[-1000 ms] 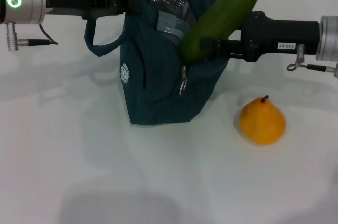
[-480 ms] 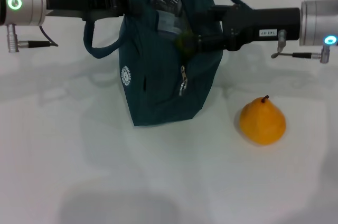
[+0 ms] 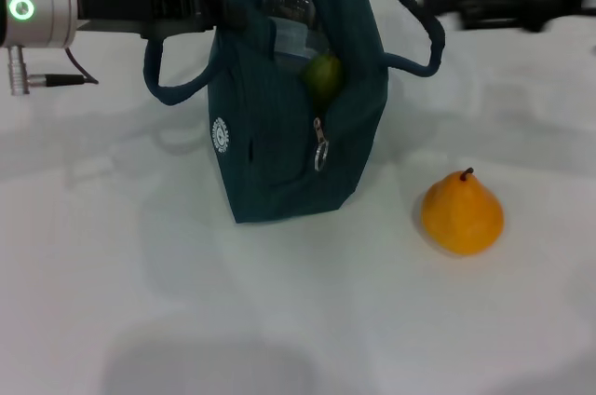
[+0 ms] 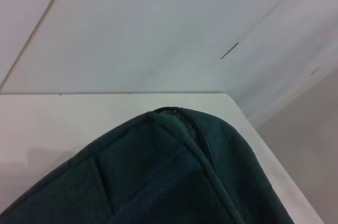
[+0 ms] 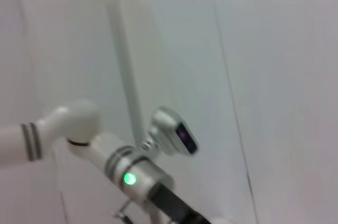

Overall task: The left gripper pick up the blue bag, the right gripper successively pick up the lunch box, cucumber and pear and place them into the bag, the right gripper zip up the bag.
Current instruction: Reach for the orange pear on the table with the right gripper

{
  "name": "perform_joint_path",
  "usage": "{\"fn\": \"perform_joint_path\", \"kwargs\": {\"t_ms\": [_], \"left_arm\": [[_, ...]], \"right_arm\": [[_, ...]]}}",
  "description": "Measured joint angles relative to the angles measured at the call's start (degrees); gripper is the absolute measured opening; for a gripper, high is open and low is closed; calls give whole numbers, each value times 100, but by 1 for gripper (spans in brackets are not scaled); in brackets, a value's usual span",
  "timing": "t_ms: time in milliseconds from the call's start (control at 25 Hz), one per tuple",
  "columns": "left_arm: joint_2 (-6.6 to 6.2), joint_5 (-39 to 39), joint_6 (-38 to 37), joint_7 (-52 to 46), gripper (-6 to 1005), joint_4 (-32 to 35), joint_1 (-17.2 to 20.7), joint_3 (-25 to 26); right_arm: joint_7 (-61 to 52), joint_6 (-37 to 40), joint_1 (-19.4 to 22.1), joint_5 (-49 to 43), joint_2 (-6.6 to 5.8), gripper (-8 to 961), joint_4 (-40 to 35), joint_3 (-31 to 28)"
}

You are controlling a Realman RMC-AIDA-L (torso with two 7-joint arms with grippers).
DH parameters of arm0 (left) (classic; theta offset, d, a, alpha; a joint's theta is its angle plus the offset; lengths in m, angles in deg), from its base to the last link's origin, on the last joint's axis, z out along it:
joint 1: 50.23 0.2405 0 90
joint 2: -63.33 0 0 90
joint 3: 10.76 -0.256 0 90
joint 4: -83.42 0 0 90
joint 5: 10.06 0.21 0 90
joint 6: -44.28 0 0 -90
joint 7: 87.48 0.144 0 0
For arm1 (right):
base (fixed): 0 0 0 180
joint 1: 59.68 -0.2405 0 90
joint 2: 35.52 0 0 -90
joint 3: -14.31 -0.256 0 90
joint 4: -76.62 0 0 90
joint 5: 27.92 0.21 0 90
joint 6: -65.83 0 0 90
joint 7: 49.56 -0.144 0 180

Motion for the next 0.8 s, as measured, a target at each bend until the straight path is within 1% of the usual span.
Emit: {"fn": "perform_joint_path", "kwargs": {"t_ms": [80, 200, 280, 360, 400, 440, 480, 600, 680, 800], "left_arm": [[-1, 1, 11, -1, 44, 1, -9, 1], [0, 1, 34, 0, 44, 0, -20, 1], [0, 1, 68, 4, 45, 0, -20, 0], [4, 1, 128, 8, 45, 0, -16, 0], [10, 1, 155, 9, 45, 0, -15, 1], [16, 1, 175, 9, 44, 0, -15, 12], [25, 1, 186, 11, 44, 0, -15, 31], [43, 0, 199, 17, 44, 0, -15, 82], [44, -1, 205, 18, 44, 0, -17, 92], [44, -3, 252, 20, 45, 0, -24, 97]], "right_arm": [[-110, 479, 62, -137, -168, 855, -112, -319], [-82, 766, 177, -430, -475, 848, 9, -384], [77, 836, 276, -710, -583, 843, 89, -377], [328, 942, 361, -1167, -590, 839, 57, -372], [328, 942, 361, -1167, -590, 837, 57, -372], [419, 993, 380, -1383, -565, 834, 22, -362], [568, 1065, 394, -1904, -476, 832, -77, -344], [612, 998, 367, -2271, -395, 762, -117, -336], [622, 875, 318, -2517, -354, 716, -123, -336], [623, 702, 200, -2737, -333, 718, -133, -333]]}}
